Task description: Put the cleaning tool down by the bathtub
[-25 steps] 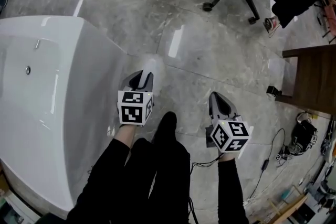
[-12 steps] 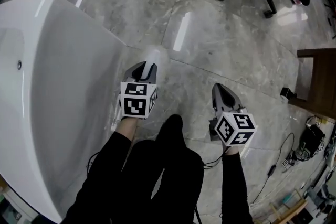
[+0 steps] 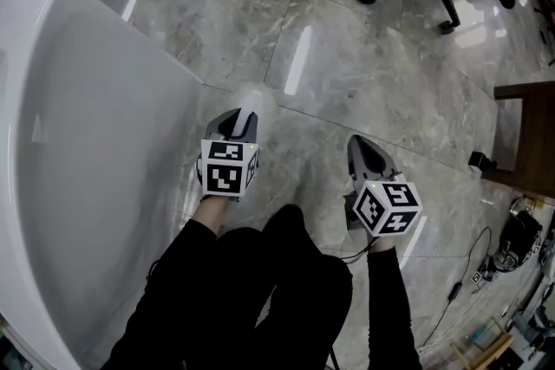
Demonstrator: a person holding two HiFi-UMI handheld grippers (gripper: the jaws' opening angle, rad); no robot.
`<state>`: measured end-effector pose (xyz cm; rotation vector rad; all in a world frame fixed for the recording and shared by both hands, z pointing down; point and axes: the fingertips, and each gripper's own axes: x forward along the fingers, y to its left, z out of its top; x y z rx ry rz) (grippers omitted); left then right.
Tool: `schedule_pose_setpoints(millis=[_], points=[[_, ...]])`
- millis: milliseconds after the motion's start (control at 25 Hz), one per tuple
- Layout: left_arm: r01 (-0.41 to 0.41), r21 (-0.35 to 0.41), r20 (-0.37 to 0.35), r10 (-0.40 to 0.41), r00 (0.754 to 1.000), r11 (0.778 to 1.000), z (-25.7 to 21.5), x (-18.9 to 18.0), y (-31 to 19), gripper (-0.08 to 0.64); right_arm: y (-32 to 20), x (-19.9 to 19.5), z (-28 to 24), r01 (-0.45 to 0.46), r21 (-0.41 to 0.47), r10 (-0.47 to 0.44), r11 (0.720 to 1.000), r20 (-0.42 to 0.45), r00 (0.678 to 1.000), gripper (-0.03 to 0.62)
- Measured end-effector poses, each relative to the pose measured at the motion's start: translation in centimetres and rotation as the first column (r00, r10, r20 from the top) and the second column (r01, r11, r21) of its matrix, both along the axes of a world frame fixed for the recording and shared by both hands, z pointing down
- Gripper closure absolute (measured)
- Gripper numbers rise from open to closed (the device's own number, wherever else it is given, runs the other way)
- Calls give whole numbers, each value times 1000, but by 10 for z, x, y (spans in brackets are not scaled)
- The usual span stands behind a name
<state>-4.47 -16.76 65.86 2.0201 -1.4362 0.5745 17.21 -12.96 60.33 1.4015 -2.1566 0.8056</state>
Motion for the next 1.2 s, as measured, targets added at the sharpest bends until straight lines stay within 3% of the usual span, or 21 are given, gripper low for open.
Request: schedule_pose_setpoints(millis=[520, 1200], points=[[18, -9, 7, -18, 1000, 1000, 50, -9, -2, 460, -17, -10, 30, 25, 26, -25, 999, -6, 1000, 592], [27, -26, 32, -26, 999, 999, 77, -15, -1, 460, -12, -26, 59, 62, 5, -62, 998, -9, 998, 591]])
